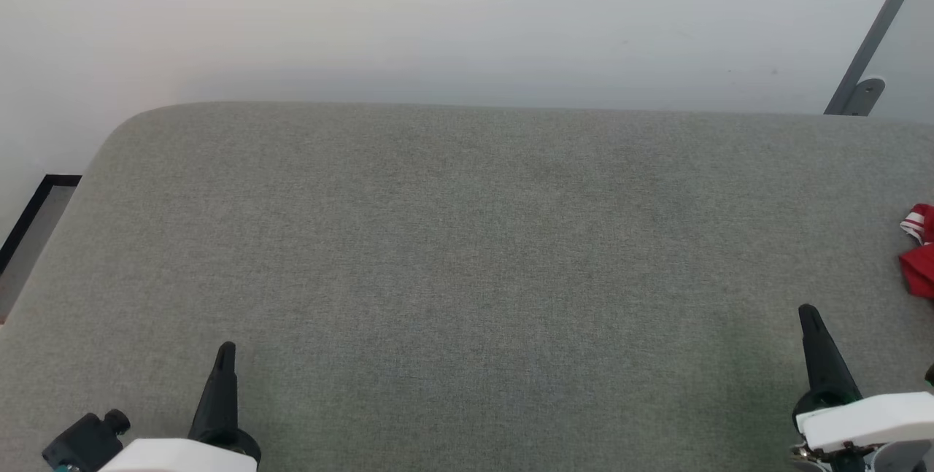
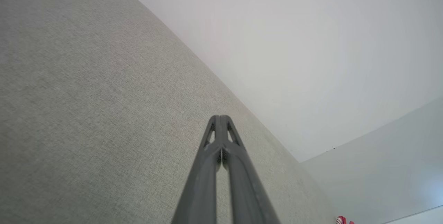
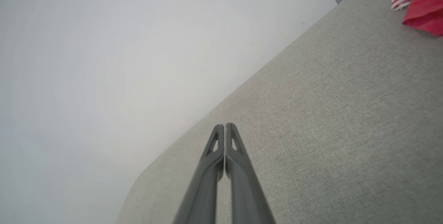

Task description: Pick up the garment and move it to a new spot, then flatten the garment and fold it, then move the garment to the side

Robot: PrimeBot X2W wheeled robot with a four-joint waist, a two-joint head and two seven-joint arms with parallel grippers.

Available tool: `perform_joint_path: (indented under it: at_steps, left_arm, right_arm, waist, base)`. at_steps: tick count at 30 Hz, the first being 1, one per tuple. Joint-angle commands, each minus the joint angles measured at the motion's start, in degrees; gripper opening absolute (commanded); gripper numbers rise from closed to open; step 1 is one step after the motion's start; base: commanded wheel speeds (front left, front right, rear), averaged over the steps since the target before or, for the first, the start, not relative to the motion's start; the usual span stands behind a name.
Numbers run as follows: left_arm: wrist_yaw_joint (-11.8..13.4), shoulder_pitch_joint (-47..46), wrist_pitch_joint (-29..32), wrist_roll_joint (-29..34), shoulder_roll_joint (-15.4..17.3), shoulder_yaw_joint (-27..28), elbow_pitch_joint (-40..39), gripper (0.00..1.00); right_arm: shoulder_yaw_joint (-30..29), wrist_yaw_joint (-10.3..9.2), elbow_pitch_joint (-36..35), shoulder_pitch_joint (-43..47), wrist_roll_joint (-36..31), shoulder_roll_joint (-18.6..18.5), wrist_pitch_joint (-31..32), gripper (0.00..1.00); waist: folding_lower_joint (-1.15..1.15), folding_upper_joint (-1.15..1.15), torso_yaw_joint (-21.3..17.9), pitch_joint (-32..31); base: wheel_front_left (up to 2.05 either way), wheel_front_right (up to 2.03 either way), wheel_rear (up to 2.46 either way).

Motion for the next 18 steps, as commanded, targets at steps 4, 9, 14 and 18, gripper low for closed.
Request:
perform_joint_path:
  at_steps: [4,9,14,18]
  left_arm:
    - [0.05,-2.13,0.87,-3.35,-0.03,0.61,-0.33,0.0]
    - [0.05,-2.87,1.74,-6.57,-0.22,0.9,0.01,0.0]
    - [0.06,-3.43,2.58,-9.68,-0.39,1.2,0.34,0.0]
    - [0.06,-4.06,3.24,-11.92,-0.56,1.42,0.53,0.0]
  right_arm:
    - [-0.27,0.0,-0.14,-1.85,3.17,0.09,0.74,0.0]
    - [-0.33,0.0,0.22,-2.49,6.18,0.54,1.39,0.0]
    - [-0.38,0.0,0.5,-2.87,9.03,0.94,2.09,0.0]
    - [-0.42,0.01,0.77,-3.37,11.21,1.24,2.61,0.0]
  waist:
    - [0.0,0.0,-0.17,0.03]
    - [0.0,0.0,-0.4,0.07]
    - [0.0,0.0,-0.63,0.11]
    - [0.0,0.0,-0.81,0.14]
  base:
    - [0.0,0.0,0.0]
    - [0.0,0.0,0.0]
    - [0.0,0.0,0.0]
    - [0.0,0.0,0.0]
